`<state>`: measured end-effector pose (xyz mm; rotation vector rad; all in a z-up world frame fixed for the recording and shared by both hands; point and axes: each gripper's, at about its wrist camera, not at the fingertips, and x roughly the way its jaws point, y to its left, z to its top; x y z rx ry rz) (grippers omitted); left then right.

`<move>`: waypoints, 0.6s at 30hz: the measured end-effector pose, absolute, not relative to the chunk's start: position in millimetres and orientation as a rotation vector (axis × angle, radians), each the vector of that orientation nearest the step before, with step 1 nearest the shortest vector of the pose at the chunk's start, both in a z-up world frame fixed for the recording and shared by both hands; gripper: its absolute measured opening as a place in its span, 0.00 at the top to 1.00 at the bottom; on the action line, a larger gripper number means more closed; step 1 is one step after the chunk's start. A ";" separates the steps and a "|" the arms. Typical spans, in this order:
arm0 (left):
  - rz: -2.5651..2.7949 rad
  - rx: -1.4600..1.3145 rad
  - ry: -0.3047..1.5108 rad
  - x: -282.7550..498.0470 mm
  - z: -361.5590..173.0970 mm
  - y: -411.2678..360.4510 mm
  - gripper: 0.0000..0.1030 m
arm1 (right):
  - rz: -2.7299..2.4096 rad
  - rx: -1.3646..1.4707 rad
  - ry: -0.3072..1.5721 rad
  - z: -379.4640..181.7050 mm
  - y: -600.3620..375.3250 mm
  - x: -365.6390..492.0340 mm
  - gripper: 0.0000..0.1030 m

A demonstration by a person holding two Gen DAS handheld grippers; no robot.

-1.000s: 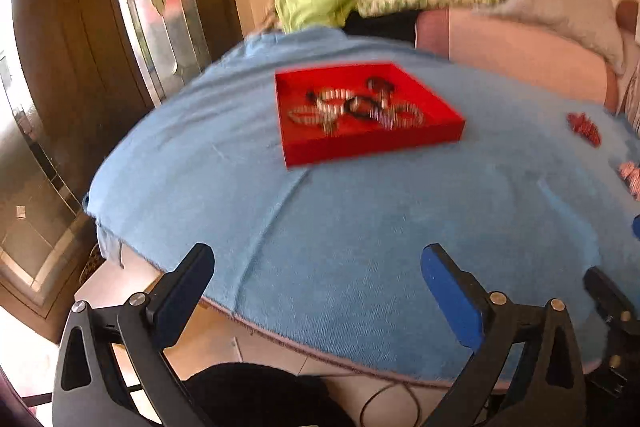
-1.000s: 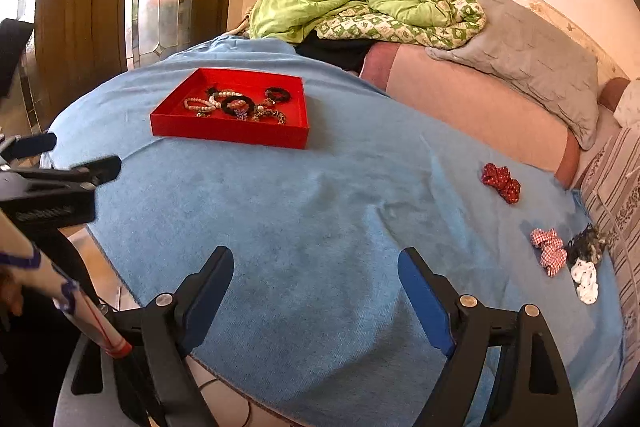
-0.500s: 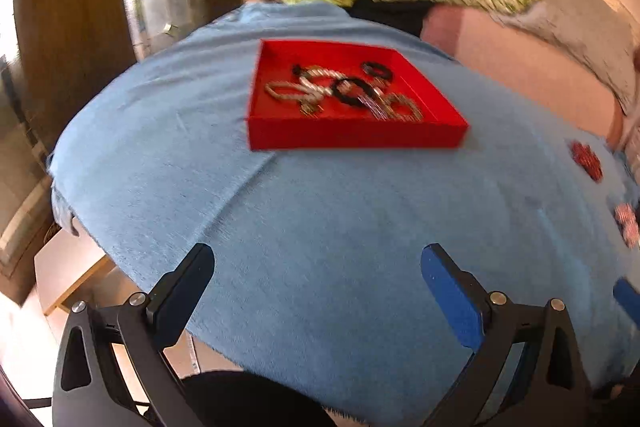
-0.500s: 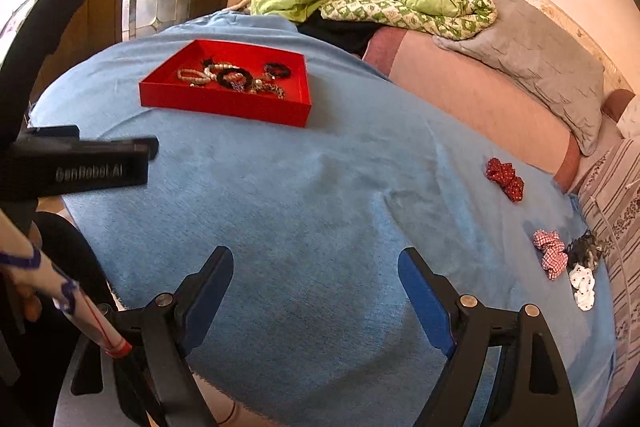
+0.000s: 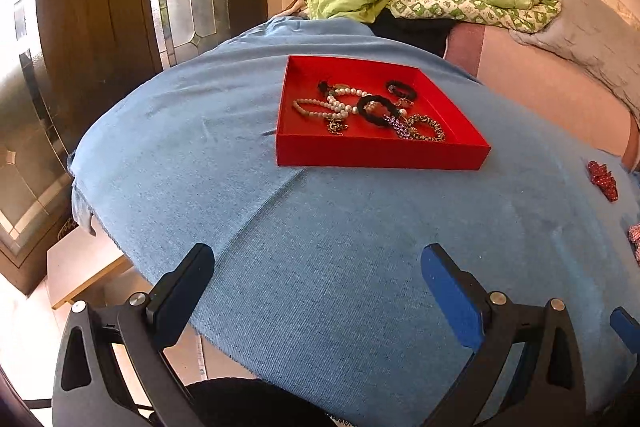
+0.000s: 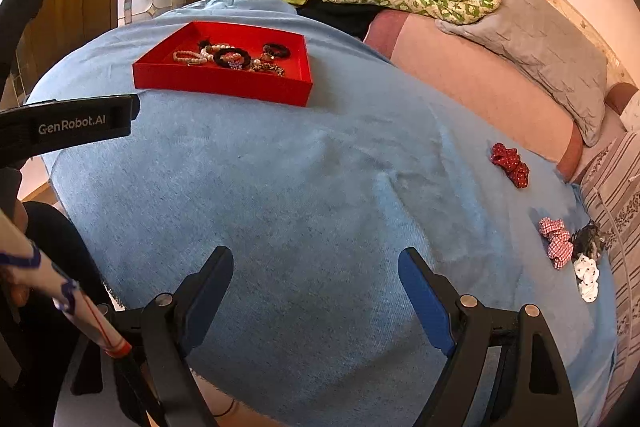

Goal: Organize jewelry

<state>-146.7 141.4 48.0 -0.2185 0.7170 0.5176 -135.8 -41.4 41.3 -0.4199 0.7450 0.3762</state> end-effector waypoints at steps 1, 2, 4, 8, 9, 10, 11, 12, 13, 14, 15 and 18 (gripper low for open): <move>0.520 -0.219 0.718 -147.3 47.8 141.4 0.00 | 0.375 -0.416 0.747 41.3 -42.0 -135.3 0.15; 0.523 -0.219 0.718 -147.6 47.8 141.3 0.00 | 0.374 -0.413 0.749 41.2 -42.9 -134.8 0.15; 0.526 -0.220 0.720 -147.9 47.6 141.7 0.00 | 0.372 -0.408 0.752 41.2 -43.7 -134.3 0.15; 0.530 -0.222 0.726 -147.9 46.9 142.4 0.00 | 0.373 -0.402 0.755 41.6 -44.5 -134.8 0.15; 0.532 -0.220 0.725 -148.1 46.9 142.0 0.00 | 0.375 -0.401 0.754 42.1 -44.8 -134.9 0.15; 0.531 -0.217 0.725 -148.1 47.1 141.6 0.00 | 0.377 -0.400 0.753 42.5 -45.5 -134.6 0.15; 0.531 -0.215 0.726 -148.2 46.8 140.8 0.00 | 0.378 -0.400 0.752 42.8 -45.7 -135.0 0.15; 0.532 -0.214 0.727 -148.4 46.7 140.7 0.00 | 0.378 -0.402 0.751 42.7 -45.9 -134.9 0.15; 0.533 -0.212 0.727 -148.9 46.6 140.7 0.00 | 0.377 -0.403 0.751 42.8 -46.0 -135.2 0.15; 0.532 -0.212 0.727 -149.1 46.7 141.0 0.00 | 0.377 -0.402 0.750 43.0 -46.2 -135.2 0.15; 0.532 -0.213 0.728 -148.9 46.6 141.2 0.00 | 0.377 -0.400 0.750 43.0 -46.4 -135.5 0.15; 0.533 -0.216 0.732 -149.0 46.3 143.1 0.00 | 0.377 -0.400 0.749 42.9 -46.0 -135.1 0.15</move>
